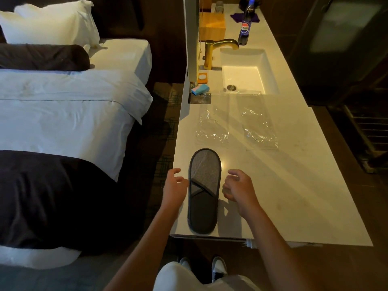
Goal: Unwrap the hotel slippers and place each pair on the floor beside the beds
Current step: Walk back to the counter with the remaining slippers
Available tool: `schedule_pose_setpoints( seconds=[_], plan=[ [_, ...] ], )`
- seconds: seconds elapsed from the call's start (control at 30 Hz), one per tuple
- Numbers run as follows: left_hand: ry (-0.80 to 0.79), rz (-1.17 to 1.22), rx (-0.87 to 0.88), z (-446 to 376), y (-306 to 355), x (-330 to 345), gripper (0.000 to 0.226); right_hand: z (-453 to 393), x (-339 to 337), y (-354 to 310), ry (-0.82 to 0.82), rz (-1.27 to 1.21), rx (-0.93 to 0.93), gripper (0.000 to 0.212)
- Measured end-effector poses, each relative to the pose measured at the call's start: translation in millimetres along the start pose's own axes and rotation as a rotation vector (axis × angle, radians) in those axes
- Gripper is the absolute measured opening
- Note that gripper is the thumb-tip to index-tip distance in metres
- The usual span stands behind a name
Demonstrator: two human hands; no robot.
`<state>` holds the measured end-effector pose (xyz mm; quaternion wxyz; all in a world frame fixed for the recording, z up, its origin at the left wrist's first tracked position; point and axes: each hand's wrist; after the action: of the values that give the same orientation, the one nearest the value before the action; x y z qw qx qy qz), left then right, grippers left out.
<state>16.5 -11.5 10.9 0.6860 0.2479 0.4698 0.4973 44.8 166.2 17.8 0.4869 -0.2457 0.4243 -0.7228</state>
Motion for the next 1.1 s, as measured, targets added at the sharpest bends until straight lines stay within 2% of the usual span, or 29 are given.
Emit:
schedule_pose_setpoints(
  seconds=[0.13, 0.27, 0.6, 0.7, 0.9, 1.0, 1.1],
  plan=[
    [-0.012, -0.076, -0.020, -0.3, -1.7, 17.0, 0.052, -9.4, 9.0, 16.0, 0.050, 0.169, -0.003, 0.040],
    [-0.021, -0.137, -0.016, 2.0, -4.5, 25.0, 0.051, -10.6, 16.4, 23.2, 0.079, 0.219, 0.019, 0.039],
    [-0.056, -0.028, -0.138, 6.2, -5.3, 27.9, 0.058, -6.0, 18.0, 29.4, 0.063, 0.270, 0.020, 0.037],
    [-0.113, -0.020, -0.135, 12.1, -7.8, 30.9, 0.057, -1.1, 14.4, 31.1, 0.045, 0.236, 0.024, 0.042],
    [-0.112, 0.097, -0.132, 23.7, -5.3, 28.7, 0.045, 9.1, 0.5, 27.8, 0.032, 0.081, 0.061, 0.045],
    [-0.092, 0.210, -0.130, 30.2, -2.9, 27.5, 0.036, 17.4, -6.4, 19.5, 0.003, -0.042, 0.082, 0.042],
    [-0.077, 0.223, -0.086, 35.4, 4.7, 25.1, 0.030, 29.0, -10.9, 7.6, -0.050, -0.126, 0.066, 0.037]
  ],
)
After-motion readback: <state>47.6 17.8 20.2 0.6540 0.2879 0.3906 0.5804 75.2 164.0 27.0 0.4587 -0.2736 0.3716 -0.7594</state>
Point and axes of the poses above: each hand's wrist, its own z-axis away from the middle knuckle, its own x-axis out of the palm, y = z × x, and after that the axes turned 8 degrees about -z, right-handed
